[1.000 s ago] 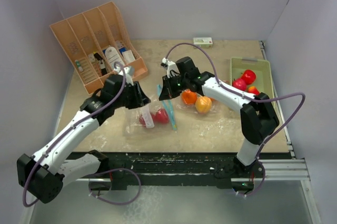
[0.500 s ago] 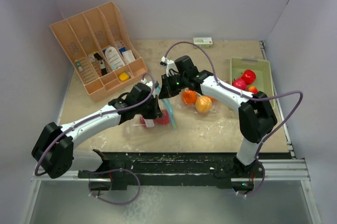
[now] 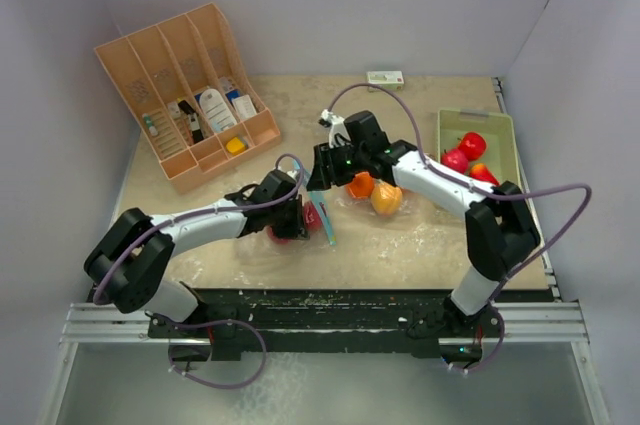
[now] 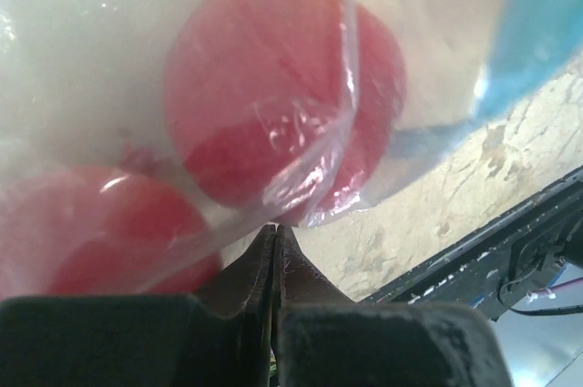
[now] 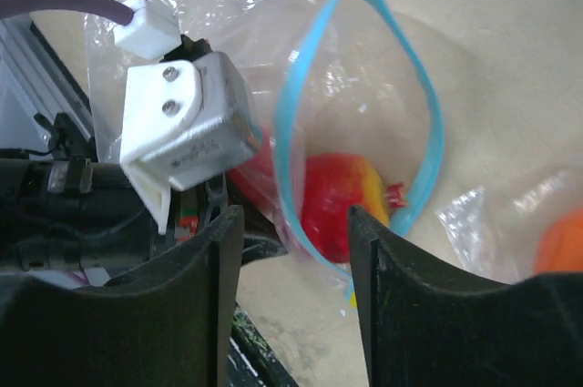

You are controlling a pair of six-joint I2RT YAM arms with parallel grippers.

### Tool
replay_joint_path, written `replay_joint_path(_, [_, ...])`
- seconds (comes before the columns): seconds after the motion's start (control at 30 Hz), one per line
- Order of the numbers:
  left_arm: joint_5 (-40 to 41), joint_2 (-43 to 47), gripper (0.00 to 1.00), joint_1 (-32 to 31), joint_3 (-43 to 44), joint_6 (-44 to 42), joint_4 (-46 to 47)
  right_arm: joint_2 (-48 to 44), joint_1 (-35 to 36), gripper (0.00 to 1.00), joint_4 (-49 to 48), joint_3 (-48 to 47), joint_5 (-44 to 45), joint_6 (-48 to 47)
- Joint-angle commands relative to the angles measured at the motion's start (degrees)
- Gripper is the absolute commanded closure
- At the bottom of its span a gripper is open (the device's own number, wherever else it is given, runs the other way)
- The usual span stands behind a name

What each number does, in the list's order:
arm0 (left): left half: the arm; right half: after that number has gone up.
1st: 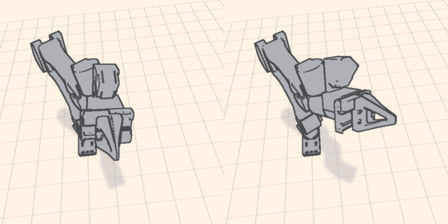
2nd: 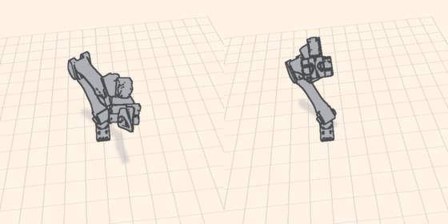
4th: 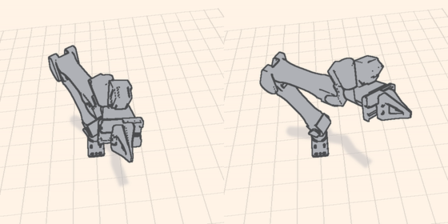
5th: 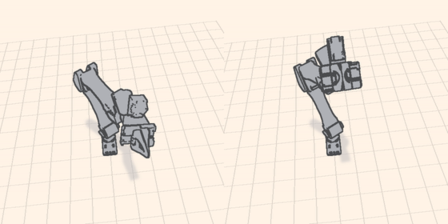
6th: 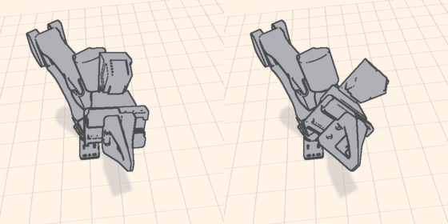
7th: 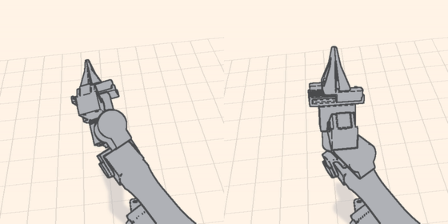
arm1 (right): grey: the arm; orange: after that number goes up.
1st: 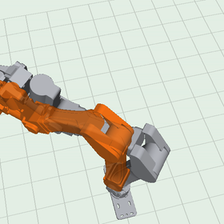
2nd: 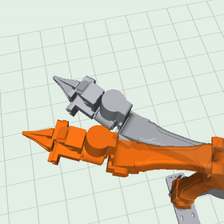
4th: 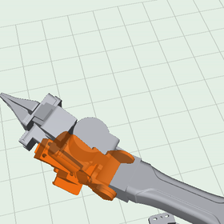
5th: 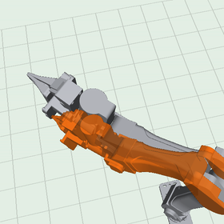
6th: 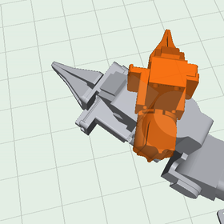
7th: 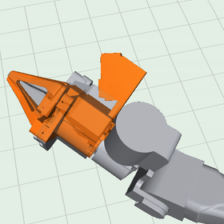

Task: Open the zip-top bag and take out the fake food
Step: Adjust the zipper food storage bag at the center of the board, then pick up the fake fruit from the zipper food storage bag.

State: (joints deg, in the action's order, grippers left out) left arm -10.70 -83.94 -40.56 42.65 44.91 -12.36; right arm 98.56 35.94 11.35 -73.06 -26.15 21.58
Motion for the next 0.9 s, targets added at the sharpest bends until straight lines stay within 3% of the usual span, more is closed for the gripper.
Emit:
replay_joint_path(0.0, [-0.3, -1.0, 1.0, -0.2, 0.0, 1.6, 2.6, -9.2, -2.5, 0.52, -6.0, 5.1, 4.3, 4.1])
replay_joint_path(0.17, [-0.2, -1.5, 1.0, -0.2, 0.4, 1.4, 2.7, -12.7, -5.5, 0.62, -9.5, 10.7, 4.9, 6.5])
replay_joint_path(0.37, [-0.4, -2.1, 1.0, -0.2, 1.6, 0.9, 3.0, -4.3, -6.0, 0.79, -6.9, 7.1, 0.6, 2.8])
replay_joint_path(0.7, [-0.2, -2.6, 1.0, -0.2, 2.2, 1.0, 2.4, 3.3, -4.9, 0.74, -8.6, 3.3, -1.5, 0.7])
replay_joint_path(0.87, [-0.3, -3.8, 1.0, -0.2, 2.6, 0.7, 2.4, 1.6, -3.6, 0.58, -10.1, 7.2, -2.6, -0.1])
